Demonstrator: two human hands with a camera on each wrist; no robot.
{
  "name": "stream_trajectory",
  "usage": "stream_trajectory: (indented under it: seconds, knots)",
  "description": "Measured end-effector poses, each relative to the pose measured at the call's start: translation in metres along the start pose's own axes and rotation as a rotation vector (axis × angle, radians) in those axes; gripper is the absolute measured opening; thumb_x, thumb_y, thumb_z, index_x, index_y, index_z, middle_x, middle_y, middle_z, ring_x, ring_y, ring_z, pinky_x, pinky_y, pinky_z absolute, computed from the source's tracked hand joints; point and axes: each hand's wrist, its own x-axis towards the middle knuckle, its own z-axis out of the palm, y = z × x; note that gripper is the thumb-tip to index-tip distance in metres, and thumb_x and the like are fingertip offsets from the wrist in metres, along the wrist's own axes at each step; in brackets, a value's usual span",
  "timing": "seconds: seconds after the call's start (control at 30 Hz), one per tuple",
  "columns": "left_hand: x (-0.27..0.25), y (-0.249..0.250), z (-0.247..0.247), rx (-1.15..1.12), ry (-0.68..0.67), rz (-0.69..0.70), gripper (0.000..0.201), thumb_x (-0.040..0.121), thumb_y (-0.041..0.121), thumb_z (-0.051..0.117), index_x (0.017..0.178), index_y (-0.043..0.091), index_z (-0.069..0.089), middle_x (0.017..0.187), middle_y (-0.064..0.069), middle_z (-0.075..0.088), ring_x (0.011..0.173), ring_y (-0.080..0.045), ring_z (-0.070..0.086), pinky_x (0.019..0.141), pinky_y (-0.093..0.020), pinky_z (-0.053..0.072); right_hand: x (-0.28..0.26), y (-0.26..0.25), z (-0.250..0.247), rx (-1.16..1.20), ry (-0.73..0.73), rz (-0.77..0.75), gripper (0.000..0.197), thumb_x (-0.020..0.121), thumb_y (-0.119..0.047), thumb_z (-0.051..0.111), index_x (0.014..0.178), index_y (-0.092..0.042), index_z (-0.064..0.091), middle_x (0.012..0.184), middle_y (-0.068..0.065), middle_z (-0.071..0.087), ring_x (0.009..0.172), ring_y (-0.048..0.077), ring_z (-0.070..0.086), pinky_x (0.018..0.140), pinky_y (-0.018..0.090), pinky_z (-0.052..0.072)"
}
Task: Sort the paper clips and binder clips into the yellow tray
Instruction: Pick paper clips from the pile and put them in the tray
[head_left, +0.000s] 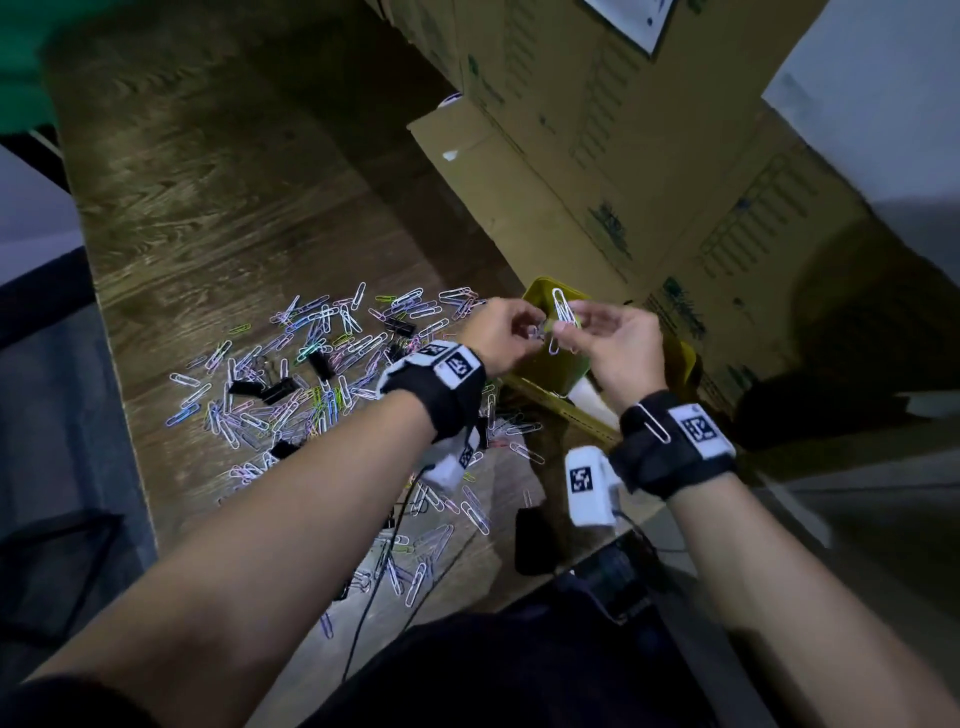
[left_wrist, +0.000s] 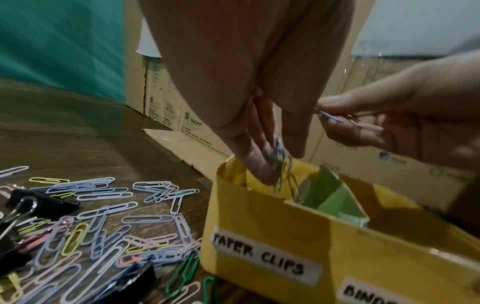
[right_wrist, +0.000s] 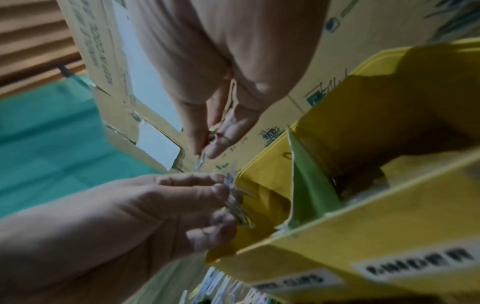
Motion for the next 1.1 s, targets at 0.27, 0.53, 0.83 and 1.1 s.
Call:
stream_trajectory:
  seconds: [0.27,0.53,0.83,1.1]
  knots:
    - [-0.028,-0.012,-0.016,0.065,0.091,0.057,0.02,0.088,0.016,0.061,0.107,0.016,0.067,0.1,-0.001,0.069,0.089,-0.016,0.065,0.083,-0.031,0.053,0.032,0.017,0.019,-0.528,-0.152,-0.013,0.034,0.078,-0.02,0.077,0.11,-0.013,0.067,0.105,0.0,0.067,0.096,0.014,0.064,0.089,0.028,0.052]
    - [-0.151,-0.107,-0.034,0.35,-0.137,-0.138,0.022,0.091,0.028,0.054,0.112,0.022,0.059,0.106,0.004,0.064,0.083,-0.004,0.058,0.078,-0.022,0.05,-0.007,0.011,0.024,-0.741,-0.337,-0.315,0.038,0.085,-0.03,0.069,0.121,-0.022,0.061,0.127,0.002,0.059,0.116,0.016,0.052,0.098,0.026,0.037]
    - [-0.187,-0.163,-0.007,0.626,-0.052,-0.164,0.035,0.089,0.022,0.057,0.124,0.021,0.056,0.129,-0.004,0.042,0.087,-0.021,0.063,0.071,-0.027,0.052,-0.072,0.043,0.059,-0.647,-0.895,-0.251,0.016,0.086,-0.02,0.067,0.102,-0.018,0.069,0.088,-0.012,0.06,0.076,0.005,0.057,0.076,0.021,0.051]
    - [-0.195,-0.166,-0.032,0.586,0.167,-0.083,0.026,0.086,0.032,0.06,0.104,0.014,0.063,0.112,-0.009,0.054,0.072,-0.03,0.063,0.058,-0.038,0.053,-0.116,0.091,0.099,-1.008,-1.367,-0.197,0.031,0.088,-0.026,0.066,0.117,-0.015,0.062,0.096,0.004,0.07,0.067,0.004,0.053,0.062,0.011,0.039]
